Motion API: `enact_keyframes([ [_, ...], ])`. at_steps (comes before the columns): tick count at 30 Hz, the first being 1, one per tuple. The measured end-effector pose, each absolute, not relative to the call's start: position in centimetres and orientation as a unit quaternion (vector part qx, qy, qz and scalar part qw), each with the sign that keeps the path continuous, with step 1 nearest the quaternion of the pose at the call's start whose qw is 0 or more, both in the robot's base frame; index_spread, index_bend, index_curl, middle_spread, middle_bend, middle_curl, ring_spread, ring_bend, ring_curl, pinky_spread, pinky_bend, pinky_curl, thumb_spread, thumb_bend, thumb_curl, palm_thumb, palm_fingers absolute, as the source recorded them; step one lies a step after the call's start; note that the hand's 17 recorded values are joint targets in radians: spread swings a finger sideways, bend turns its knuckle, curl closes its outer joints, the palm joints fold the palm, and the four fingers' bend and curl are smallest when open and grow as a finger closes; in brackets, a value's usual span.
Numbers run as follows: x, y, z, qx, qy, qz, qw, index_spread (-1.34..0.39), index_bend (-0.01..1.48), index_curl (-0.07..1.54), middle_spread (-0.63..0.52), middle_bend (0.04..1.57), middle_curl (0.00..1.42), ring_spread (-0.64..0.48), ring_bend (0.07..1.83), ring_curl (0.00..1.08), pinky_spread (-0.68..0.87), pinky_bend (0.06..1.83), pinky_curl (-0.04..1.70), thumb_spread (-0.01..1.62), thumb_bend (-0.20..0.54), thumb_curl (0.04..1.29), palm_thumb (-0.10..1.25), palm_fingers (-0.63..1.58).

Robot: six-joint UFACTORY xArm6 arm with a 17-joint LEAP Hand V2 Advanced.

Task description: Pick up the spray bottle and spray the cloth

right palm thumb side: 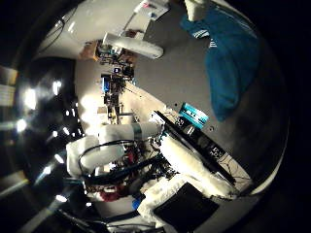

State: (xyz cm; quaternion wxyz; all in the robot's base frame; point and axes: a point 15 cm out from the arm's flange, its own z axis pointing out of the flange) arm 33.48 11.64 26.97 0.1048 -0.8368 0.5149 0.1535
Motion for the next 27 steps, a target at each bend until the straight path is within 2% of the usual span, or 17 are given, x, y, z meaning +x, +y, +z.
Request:
enact_keyframes([
  [9,31.5,13.4,26.8,-0.821,0.511,0.217,0.135,-0.36,0.22,0.38,0.06,0.19,0.32,0.17,0.17,0.12,0.44,0.22,0.32,1.16,-0.019,0.31,0.57,0.17],
  [14,31.1,13.7,26.8,-0.823,0.506,0.220,0.134,-0.36,0.22,0.39,0.06,0.19,0.32,0.17,0.17,0.12,0.45,0.22,0.32,1.16,-0.019,0.31,0.56,0.17],
  [27,26.5,7.7,27.3,-0.806,0.525,0.269,0.052,-0.36,0.21,0.39,0.06,0.20,0.33,0.18,0.17,0.12,0.42,0.19,0.32,1.18,-0.015,0.30,0.62,0.17],
])
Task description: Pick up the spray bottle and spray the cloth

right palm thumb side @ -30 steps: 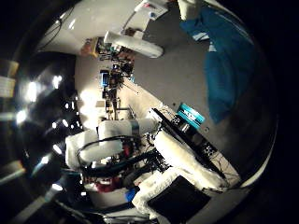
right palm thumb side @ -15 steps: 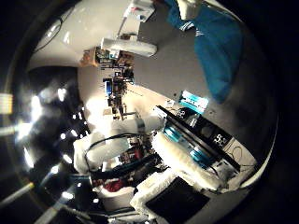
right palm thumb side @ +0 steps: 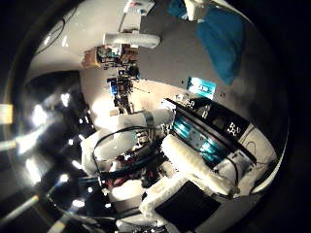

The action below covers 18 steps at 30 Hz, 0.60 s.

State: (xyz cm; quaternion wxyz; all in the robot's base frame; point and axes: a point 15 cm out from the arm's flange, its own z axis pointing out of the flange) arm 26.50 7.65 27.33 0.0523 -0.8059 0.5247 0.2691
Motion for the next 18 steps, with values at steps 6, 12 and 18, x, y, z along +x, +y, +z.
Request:
enact_keyframes([
  [6,25.3,2.7,27.7,-0.791,0.558,0.249,0.015,-0.36,0.24,0.39,0.06,0.21,0.34,0.19,0.16,0.11,0.41,0.19,0.30,1.18,-0.016,0.30,0.66,0.15],
  [12,24.4,0.0,28.0,-0.770,0.586,0.253,0.003,-0.36,0.25,0.39,0.06,0.20,0.34,0.19,0.17,0.11,0.41,0.19,0.30,1.17,-0.018,0.31,0.67,0.15],
  [18,25.2,-1.9,28.7,-0.753,0.614,0.235,0.015,-0.36,0.27,0.40,0.06,0.21,0.34,0.19,0.16,0.11,0.40,0.19,0.29,1.17,-0.016,0.32,0.70,0.15],
])
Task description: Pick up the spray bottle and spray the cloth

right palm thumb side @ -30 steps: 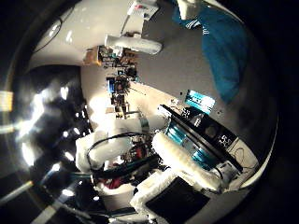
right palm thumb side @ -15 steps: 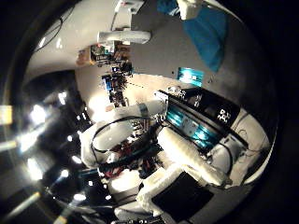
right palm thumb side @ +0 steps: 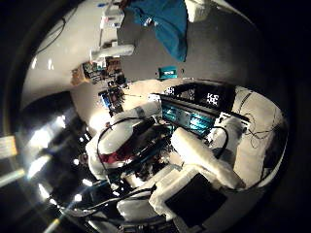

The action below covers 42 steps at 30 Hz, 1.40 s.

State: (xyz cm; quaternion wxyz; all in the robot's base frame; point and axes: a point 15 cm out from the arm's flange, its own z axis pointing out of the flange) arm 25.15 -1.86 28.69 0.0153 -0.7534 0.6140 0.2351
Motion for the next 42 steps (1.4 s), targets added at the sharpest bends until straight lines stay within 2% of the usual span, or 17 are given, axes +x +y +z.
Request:
enact_keyframes([
  [23,26.3,-9.8,29.2,-0.720,0.681,0.135,-0.006,-0.34,0.31,0.40,0.02,0.24,0.35,0.17,0.17,0.12,0.39,0.18,0.28,1.17,-0.015,0.34,0.83,0.17],
  [34,28.0,-14.9,31.4,-0.721,0.690,0.035,-0.062,-0.36,0.32,0.40,-0.01,0.25,0.35,0.16,0.17,0.13,0.38,0.18,0.26,1.17,-0.015,0.36,0.85,0.21],
  [42,27.4,-17.2,32.2,-0.724,0.681,0.005,-0.110,-0.36,0.32,0.40,-0.02,0.24,0.35,0.15,0.17,0.13,0.38,0.18,0.26,1.17,-0.016,0.36,0.85,0.21],
])
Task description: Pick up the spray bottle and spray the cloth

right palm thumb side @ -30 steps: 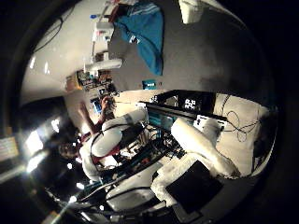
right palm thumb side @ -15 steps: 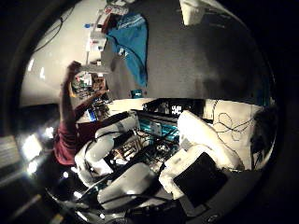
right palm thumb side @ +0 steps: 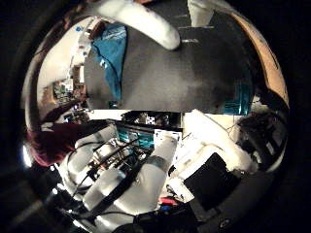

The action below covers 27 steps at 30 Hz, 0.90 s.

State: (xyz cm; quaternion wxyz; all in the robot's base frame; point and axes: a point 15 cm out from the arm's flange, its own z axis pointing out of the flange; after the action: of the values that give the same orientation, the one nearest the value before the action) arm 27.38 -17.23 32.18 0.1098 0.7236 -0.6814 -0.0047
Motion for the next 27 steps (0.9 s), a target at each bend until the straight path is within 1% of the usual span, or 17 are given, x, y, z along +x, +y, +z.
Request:
enact_keyframes([
  [5,26.6,-16.9,32.6,0.725,-0.678,-0.012,0.121,-0.36,0.33,0.41,-0.02,0.24,0.35,0.15,0.17,0.13,0.38,0.19,0.26,1.17,-0.019,0.36,0.83,0.21],
  [9,25.7,-17.2,34.8,0.727,-0.671,-0.003,0.145,-0.37,0.33,0.41,-0.01,0.23,0.35,0.16,0.17,0.13,0.38,0.19,0.27,1.18,-0.019,0.35,0.80,0.20],
  [17,25.3,-16.7,33.1,0.727,-0.670,-0.014,0.148,-0.37,0.33,0.40,-0.01,0.23,0.35,0.16,0.17,0.12,0.38,0.19,0.27,1.19,-0.015,0.34,0.79,0.20],
  [27,25.7,-16.7,33.7,0.730,-0.668,0.002,0.145,-0.38,0.34,0.40,-0.01,0.24,0.35,0.16,0.17,0.12,0.38,0.18,0.26,1.18,-0.016,0.34,0.78,0.21],
])
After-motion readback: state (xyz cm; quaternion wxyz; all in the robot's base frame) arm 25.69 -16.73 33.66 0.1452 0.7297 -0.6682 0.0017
